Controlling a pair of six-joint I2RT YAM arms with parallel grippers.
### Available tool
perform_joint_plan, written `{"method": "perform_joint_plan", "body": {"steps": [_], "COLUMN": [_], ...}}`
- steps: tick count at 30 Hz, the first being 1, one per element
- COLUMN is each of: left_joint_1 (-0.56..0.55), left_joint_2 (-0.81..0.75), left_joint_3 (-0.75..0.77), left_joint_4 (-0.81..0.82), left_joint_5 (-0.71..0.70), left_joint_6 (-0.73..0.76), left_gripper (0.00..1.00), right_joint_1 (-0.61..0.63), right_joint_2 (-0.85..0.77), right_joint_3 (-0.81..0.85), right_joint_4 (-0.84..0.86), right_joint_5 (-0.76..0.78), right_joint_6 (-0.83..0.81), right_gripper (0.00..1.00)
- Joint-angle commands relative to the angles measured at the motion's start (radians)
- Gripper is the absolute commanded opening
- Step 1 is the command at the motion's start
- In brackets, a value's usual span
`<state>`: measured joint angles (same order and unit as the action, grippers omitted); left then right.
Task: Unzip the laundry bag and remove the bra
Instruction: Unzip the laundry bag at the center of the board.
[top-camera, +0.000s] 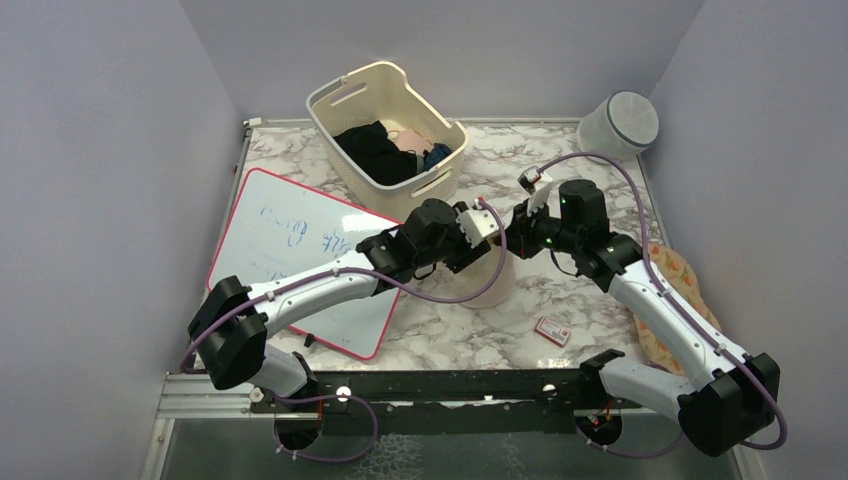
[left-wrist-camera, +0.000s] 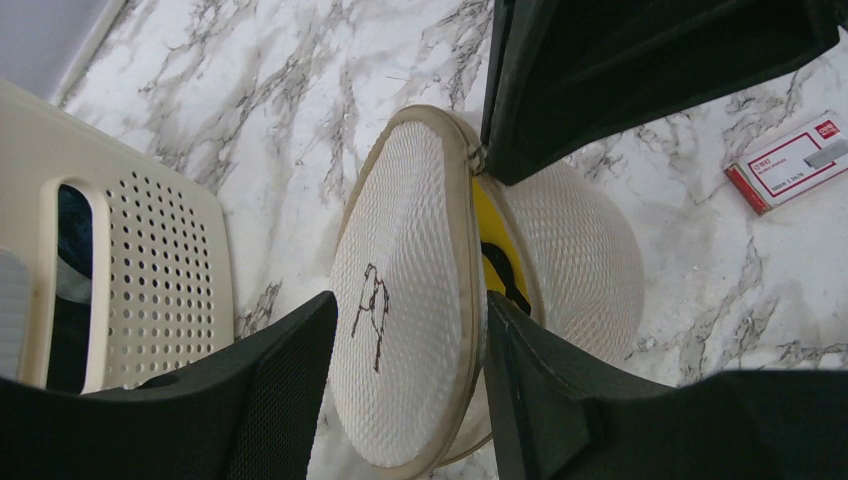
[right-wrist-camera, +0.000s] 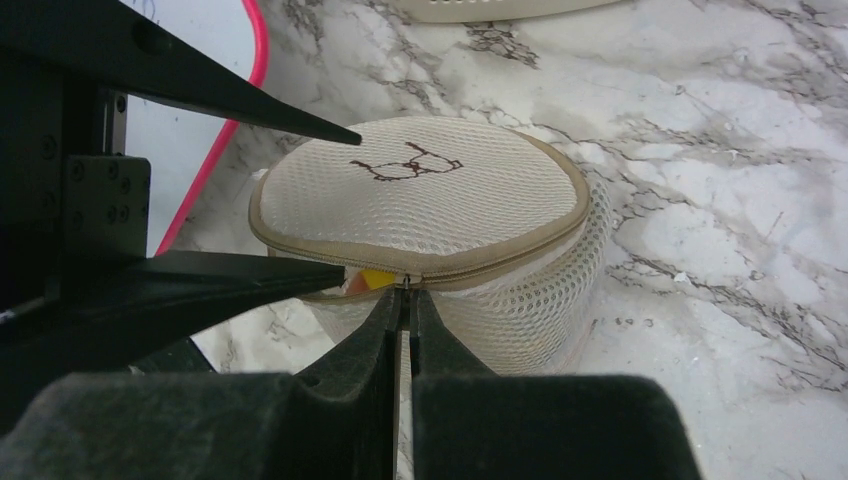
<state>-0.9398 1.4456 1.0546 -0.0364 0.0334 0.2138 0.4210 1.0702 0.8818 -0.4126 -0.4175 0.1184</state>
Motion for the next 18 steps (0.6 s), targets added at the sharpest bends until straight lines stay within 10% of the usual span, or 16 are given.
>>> {"method": "perform_joint_plan", "body": {"steps": [1,18], "left_joint_1": [-0.051,-0.098], "left_joint_2": [0.001,-0.019], "left_joint_3": [0.017,0.002], "left_joint_4": [-0.008,-0.015], "left_joint_5": [-0.123,-0.173], "left_joint_6": [0.051,0.118], "left_gripper": [0.48,0.0], "right_joint_1": [0.045,0.108], "right_joint_2": [0.013,0.002], "right_joint_3": [0.03,0.048], "right_joint_4": [-0.017,-0.012], "right_joint_5": [-0.033,0.091], "right_joint_6": [0.006,0.052], "right_gripper": [0.01,0.01]}}
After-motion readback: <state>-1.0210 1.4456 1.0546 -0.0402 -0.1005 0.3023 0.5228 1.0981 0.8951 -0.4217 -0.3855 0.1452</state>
